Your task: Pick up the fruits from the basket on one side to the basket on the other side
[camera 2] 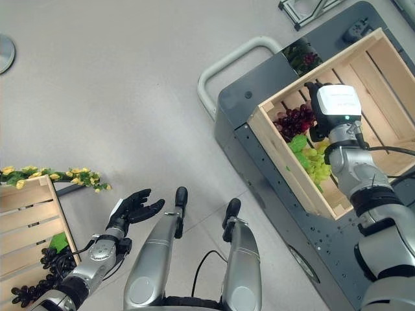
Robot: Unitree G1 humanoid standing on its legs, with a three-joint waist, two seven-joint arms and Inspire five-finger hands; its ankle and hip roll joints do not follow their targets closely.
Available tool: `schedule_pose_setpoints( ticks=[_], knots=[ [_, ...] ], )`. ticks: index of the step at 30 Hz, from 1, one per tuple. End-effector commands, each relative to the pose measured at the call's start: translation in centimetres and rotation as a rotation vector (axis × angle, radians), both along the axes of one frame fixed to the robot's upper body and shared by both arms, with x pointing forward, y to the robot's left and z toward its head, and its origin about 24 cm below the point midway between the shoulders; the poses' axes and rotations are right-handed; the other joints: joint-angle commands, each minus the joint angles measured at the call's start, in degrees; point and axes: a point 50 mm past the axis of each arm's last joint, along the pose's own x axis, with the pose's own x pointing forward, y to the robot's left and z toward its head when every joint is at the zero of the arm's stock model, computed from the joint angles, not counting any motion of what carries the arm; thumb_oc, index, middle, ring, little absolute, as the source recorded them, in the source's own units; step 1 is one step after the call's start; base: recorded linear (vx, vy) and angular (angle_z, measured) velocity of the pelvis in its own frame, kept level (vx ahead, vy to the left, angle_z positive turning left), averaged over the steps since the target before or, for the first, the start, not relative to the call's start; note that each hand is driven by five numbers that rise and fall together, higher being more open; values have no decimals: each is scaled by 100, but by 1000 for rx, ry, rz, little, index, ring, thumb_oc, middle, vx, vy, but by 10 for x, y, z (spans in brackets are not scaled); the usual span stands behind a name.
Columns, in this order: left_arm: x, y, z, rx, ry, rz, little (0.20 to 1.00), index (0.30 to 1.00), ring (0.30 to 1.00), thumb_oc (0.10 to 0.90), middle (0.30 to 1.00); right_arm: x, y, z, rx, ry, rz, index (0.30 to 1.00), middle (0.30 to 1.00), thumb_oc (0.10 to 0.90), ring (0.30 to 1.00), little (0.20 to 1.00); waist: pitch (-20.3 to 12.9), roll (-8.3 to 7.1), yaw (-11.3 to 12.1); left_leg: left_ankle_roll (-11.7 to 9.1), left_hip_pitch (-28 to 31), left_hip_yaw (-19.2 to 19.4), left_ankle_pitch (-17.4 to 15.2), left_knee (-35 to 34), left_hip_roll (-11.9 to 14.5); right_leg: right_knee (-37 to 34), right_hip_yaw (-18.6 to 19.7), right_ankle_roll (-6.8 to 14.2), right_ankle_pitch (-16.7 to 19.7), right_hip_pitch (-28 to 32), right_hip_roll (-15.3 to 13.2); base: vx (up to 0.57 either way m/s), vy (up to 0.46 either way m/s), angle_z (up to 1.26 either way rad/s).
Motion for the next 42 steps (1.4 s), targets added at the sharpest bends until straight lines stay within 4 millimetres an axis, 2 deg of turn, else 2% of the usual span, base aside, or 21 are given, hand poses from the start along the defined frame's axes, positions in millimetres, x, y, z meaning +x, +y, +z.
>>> schedule_pose_setpoints(
  ticks=[1,5,11,18,22,29,32,33,42],
  knots=[
    [0,-7,13,-80,-106,-5,900,900,900,800,900,-10,-25,62,-193,-60,-107,900,900,800,900,900,-77,187,87,144,-42,2,-388,577,-145,206,-79,-190,197,113,161,0,0,0],
    [0,-7,14,-91,-111,-10,900,900,900,800,900,-7,-24,59,-246,14,-125,900,900,800,900,900,-77,208,121,158,-56,-2,-372,560,-169,238,-88,-200,186,79,151,13,1,4],
    [4,-13,17,-118,-127,-36,900,900,900,800,900,1,-25,44,-271,201,-168,900,900,800,900,900,-77,277,200,172,-153,-24,-348,560,-212,315,-122,-226,181,-51,119,2,-1,1],
    [4,-17,15,-120,-124,-52,900,900,900,800,900,0,-35,34,-120,193,-212,900,900,800,900,900,-77,361,222,171,-191,-26,-296,455,-238,327,-149,-254,180,-147,123,-9,-5,4],
    [4,-18,16,-120,-127,-52,900,900,900,800,900,-1,-37,27,-135,182,-198,900,900,800,900,900,-77,386,212,190,-228,-23,-298,453,-249,342,-149,-256,188,-211,131,-8,0,0],
    [7,-20,18,-130,-137,-52,900,900,900,800,900,0,-35,36,-143,124,-209,900,900,800,900,900,-77,434,190,180,-375,3,-270,476,-248,380,-165,-265,216,-381,119,0,0,0],
    [7,-21,20,-141,-145,-49,900,900,900,800,900,2,-36,39,-146,149,-239,900,900,800,900,900,-77,467,197,179,-423,17,-239,424,-255,359,-179,-266,224,-443,133,0,0,-1],
    [6,-21,19,-144,-143,-49,900,900,900,800,900,2,-38,37,-143,183,-268,900,900,800,900,900,-77,483,212,151,-369,3,-391,469,-261,444,-137,-211,83,-417,135,0,0,0],
    [11,-24,28,-182,-194,-67,900,900,900,800,900,-1,-53,37,-93,289,-441,900,900,800,900,900,-77,616,269,169,-631,7,-334,468,-281,528,-164,-243,119,-744,89,4,-1,0]
  ],
)
